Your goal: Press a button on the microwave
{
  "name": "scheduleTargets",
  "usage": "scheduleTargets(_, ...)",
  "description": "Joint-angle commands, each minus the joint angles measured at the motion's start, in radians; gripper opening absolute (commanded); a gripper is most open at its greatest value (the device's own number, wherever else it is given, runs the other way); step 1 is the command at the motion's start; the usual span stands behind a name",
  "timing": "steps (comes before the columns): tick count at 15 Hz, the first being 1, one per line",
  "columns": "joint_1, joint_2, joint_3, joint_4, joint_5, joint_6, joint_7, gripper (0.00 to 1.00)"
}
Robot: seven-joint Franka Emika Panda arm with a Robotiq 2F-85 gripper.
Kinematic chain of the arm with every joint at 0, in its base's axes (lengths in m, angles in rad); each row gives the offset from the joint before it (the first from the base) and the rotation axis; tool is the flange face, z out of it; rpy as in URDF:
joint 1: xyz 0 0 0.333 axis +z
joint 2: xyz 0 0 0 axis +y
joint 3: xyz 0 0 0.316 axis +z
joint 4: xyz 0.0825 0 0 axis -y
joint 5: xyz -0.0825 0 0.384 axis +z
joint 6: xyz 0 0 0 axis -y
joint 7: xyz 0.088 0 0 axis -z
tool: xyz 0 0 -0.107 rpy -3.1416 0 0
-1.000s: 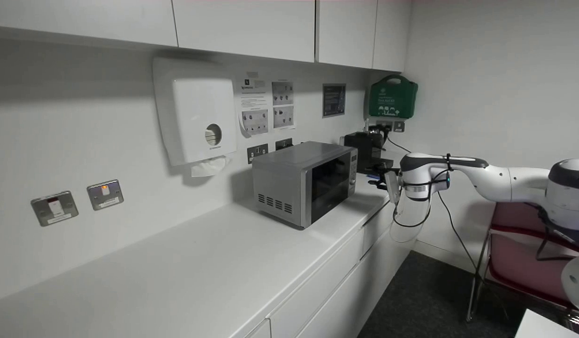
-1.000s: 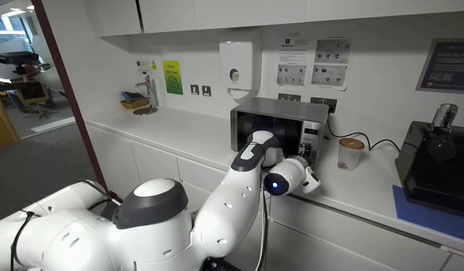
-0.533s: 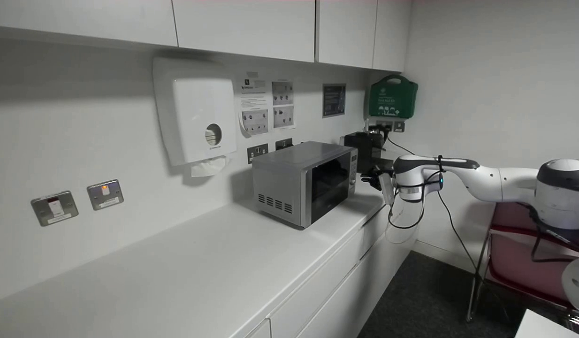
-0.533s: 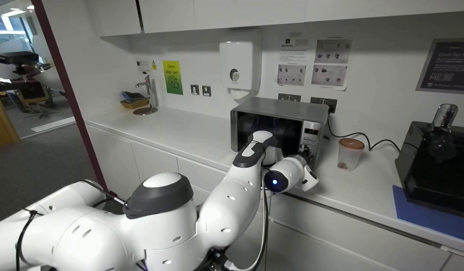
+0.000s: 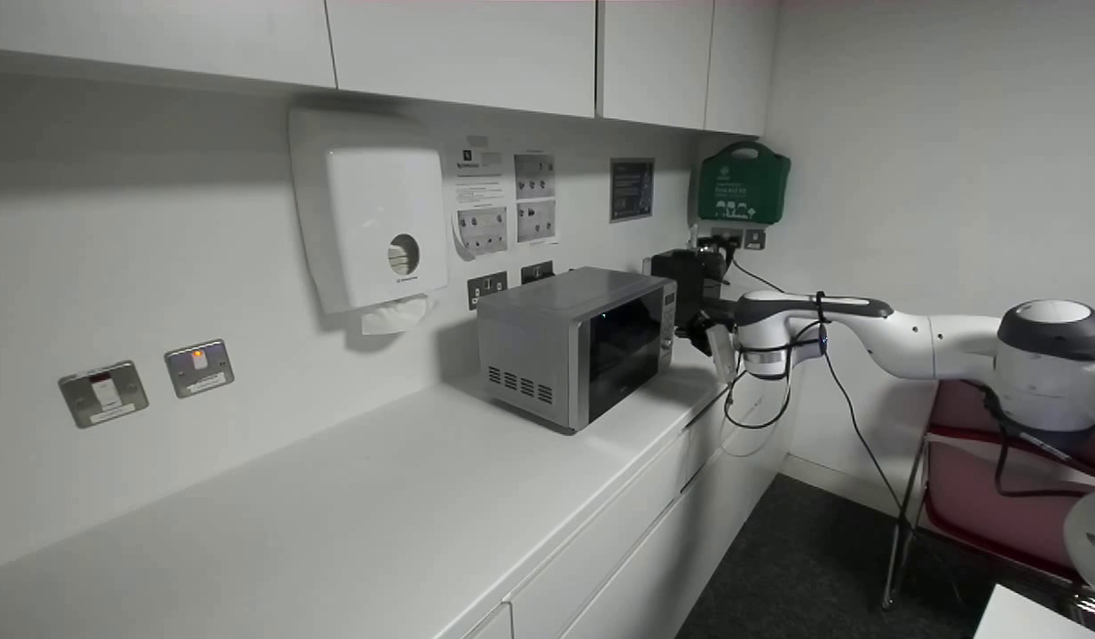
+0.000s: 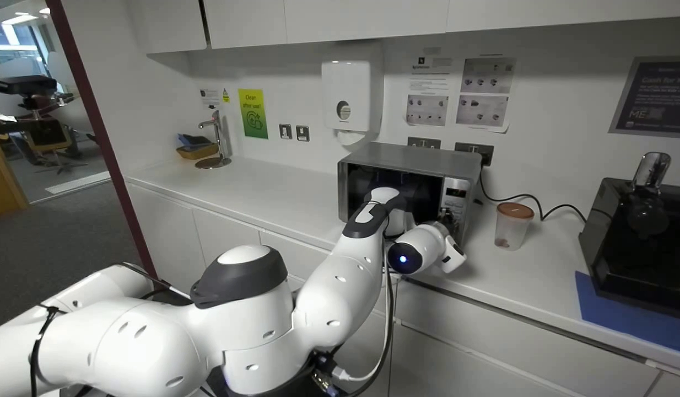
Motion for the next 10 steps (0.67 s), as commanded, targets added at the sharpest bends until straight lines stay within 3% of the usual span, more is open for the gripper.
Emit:
scheduleTargets(1, 0.059, 0.022, -0.032, 0.086, 0.001, 0.009, 0.032, 0.00)
scheduleTargets(10, 0.083, 0.023, -0.045, 0.118, 0.005, 0.008, 0.031, 0.00)
